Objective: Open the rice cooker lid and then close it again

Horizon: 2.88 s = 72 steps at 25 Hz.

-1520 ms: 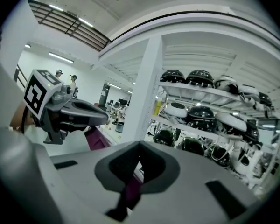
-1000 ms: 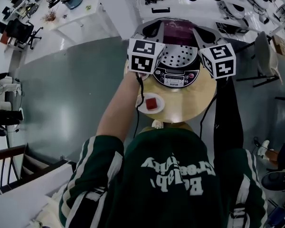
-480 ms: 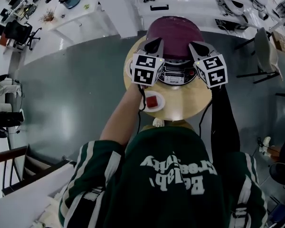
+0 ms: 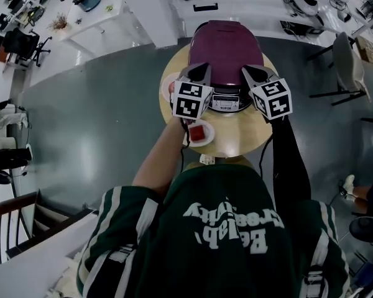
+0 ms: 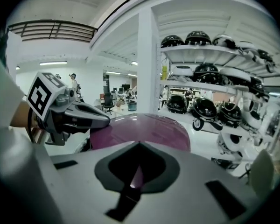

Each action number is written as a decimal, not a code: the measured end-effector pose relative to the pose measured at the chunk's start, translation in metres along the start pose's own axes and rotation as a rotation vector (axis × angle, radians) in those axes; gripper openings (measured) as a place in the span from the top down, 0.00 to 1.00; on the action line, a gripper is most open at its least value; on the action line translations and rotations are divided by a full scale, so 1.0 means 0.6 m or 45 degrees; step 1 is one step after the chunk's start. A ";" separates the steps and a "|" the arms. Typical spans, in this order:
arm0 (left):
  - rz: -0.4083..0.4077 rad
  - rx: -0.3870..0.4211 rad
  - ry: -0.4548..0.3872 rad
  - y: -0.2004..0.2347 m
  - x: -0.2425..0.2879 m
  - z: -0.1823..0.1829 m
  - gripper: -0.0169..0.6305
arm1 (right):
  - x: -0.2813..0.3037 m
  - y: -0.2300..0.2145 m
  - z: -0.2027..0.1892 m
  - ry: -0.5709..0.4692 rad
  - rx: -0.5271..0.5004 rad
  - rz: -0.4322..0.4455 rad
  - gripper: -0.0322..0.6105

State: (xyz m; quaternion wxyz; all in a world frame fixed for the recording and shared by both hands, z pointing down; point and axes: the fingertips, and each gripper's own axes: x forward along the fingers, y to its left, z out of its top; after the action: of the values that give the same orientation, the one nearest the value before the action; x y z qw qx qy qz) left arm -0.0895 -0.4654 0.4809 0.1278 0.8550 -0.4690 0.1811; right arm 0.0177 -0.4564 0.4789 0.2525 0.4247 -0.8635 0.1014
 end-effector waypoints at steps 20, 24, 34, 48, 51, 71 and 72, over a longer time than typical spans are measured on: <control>-0.064 -0.081 0.067 0.004 0.017 -0.037 0.98 | 0.027 0.006 -0.036 0.194 -0.004 -0.080 0.95; -0.041 -0.066 0.056 0.002 0.016 -0.039 0.98 | 0.026 0.007 -0.037 0.177 -0.010 -0.097 0.95; -0.029 -0.037 0.045 -0.004 0.015 -0.038 0.98 | 0.018 0.000 -0.038 0.076 0.150 -0.040 0.95; 0.077 -0.042 -0.147 0.050 -0.167 -0.066 0.98 | -0.080 0.186 -0.032 -0.300 0.152 0.191 0.94; 0.092 -0.041 -0.179 0.052 -0.207 -0.074 0.98 | -0.080 0.211 -0.041 -0.298 0.112 0.173 0.94; 0.062 0.025 -0.444 0.012 -0.313 0.002 0.98 | -0.186 0.198 0.014 -0.507 0.025 -0.215 0.95; 0.064 0.024 -0.448 0.013 -0.314 0.003 0.98 | -0.189 0.197 0.013 -0.510 0.027 -0.224 0.95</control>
State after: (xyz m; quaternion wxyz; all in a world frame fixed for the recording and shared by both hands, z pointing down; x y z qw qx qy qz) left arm -0.1888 -0.3279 0.3986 0.0311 0.8627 -0.5034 0.0363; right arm -0.0197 -0.3090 0.4175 0.0794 0.5127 -0.8549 0.0017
